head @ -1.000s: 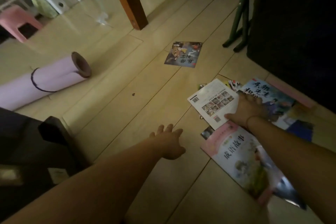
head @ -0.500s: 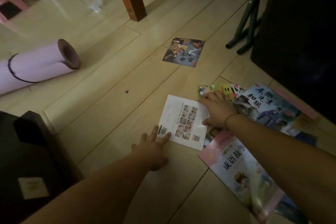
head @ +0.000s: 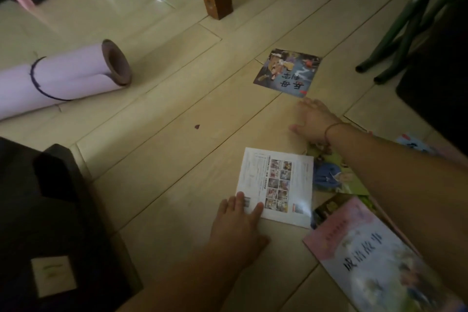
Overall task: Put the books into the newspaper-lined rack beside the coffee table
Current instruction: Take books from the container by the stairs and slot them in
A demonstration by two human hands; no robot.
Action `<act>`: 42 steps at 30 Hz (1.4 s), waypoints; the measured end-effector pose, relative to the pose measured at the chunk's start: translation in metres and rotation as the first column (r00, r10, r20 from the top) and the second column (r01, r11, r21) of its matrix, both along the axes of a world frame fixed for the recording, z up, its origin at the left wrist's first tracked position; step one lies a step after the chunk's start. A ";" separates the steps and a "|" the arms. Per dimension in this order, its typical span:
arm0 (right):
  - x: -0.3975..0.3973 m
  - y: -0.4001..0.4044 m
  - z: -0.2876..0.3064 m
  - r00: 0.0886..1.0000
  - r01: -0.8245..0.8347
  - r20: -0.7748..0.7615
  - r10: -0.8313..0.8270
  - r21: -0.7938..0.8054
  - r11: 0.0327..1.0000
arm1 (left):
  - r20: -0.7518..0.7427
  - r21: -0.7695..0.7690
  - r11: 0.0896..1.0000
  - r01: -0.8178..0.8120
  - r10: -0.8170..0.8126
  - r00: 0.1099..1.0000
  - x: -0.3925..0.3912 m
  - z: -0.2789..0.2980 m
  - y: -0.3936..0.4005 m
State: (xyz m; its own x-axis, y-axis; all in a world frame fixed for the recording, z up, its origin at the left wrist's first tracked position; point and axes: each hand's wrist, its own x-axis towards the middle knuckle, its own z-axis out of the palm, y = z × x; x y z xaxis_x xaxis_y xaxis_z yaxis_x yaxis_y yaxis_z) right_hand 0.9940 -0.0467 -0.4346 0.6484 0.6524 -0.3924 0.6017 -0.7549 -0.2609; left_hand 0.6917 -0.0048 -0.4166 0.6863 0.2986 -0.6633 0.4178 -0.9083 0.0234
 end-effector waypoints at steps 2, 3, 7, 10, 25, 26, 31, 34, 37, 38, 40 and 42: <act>0.012 0.014 -0.004 1.000 -0.003 0.022 0.003 -0.006 1.000 | -0.013 -0.026 1.000 -0.013 0.013 1.000 0.001 0.000 0.000; 0.018 0.020 -0.007 0.999 -0.006 0.033 0.007 -0.019 1.000 | -0.018 -0.039 0.999 -0.019 0.018 1.000 0.001 0.001 0.001; 0.029 0.037 -0.017 0.997 -0.020 0.067 0.025 -0.073 0.997 | -0.021 -0.082 0.996 -0.038 0.036 0.999 0.000 0.002 0.002; 0.018 0.032 -0.017 0.988 -0.033 0.143 0.055 -0.153 0.988 | -0.013 -0.090 0.995 -0.043 0.042 0.999 0.000 0.002 0.001; -0.119 -0.036 0.010 0.940 -0.267 0.194 0.280 -0.091 0.960 | -0.021 -0.071 0.997 -0.036 0.035 0.999 0.003 0.006 -0.002; -0.111 -0.030 0.015 0.935 -0.257 0.232 0.270 -0.083 0.963 | -0.021 -0.062 0.998 -0.028 0.027 0.999 0.003 0.007 -0.003; -0.027 0.014 0.017 0.987 0.053 0.147 -0.066 0.088 0.995 | -0.013 -0.055 0.998 -0.040 0.039 0.999 0.005 0.011 -0.004; 0.010 0.027 0.009 0.992 0.117 0.045 -0.116 -0.021 0.993 | -0.041 -0.055 0.997 -0.051 0.049 0.998 0.007 0.013 -0.004; 0.028 0.029 -0.003 0.988 0.127 0.100 -0.114 -0.134 0.983 | -0.040 -0.055 0.998 -0.032 0.030 0.999 0.009 0.013 -0.003; 0.030 0.028 -0.006 0.984 0.142 0.132 -0.120 -0.171 0.975 | -0.031 -0.054 0.998 -0.029 0.028 0.999 0.008 0.013 -0.003; 0.031 0.022 -0.009 0.961 0.252 0.153 -0.229 -0.151 0.956 | -0.035 -0.054 0.998 -0.025 0.023 0.999 0.005 0.012 -0.003; 0.031 0.012 0.000 0.907 0.407 0.107 -0.408 0.032 0.913 | -0.044 -0.055 0.998 -0.034 0.031 0.999 0.002 0.010 -0.004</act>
